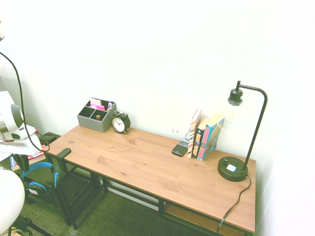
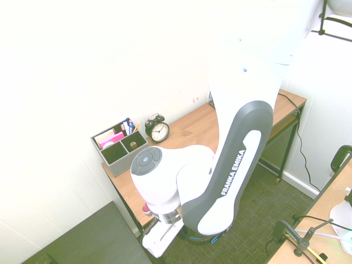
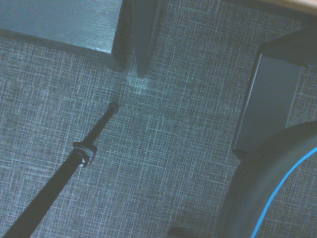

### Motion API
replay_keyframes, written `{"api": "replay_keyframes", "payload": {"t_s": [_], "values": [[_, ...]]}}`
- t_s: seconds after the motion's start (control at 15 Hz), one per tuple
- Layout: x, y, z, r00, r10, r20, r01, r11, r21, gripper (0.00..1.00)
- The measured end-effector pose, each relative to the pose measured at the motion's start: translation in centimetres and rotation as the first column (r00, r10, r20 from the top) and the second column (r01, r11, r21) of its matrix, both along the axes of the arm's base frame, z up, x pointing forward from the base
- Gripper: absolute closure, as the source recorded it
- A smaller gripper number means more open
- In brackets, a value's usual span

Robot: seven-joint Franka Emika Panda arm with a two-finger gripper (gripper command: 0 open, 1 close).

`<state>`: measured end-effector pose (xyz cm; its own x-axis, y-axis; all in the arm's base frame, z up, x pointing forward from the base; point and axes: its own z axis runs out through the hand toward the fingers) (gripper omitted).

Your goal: Hang the headphone

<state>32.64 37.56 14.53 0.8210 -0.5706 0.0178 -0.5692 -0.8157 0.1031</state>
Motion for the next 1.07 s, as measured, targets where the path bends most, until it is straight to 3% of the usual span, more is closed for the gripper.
{"api": "replay_keyframes", "payload": {"t_s": [0.2,0.27,0.53,1.07], "values": [[0.5,-0.4,-3.4,1.000,-0.002,0.000,0.002,1.000,-0.025,1.00],[0.6,-0.4,-4.4,1.000,-0.001,0.000,0.001,1.000,-0.031,0.00],[1.2,0.0,-6.7,1.000,-0.002,0.002,0.002,0.999,-0.050,0.00],[2.0,-0.1,-6.7,1.000,-0.003,0.009,0.003,0.999,-0.051,0.00]]}}
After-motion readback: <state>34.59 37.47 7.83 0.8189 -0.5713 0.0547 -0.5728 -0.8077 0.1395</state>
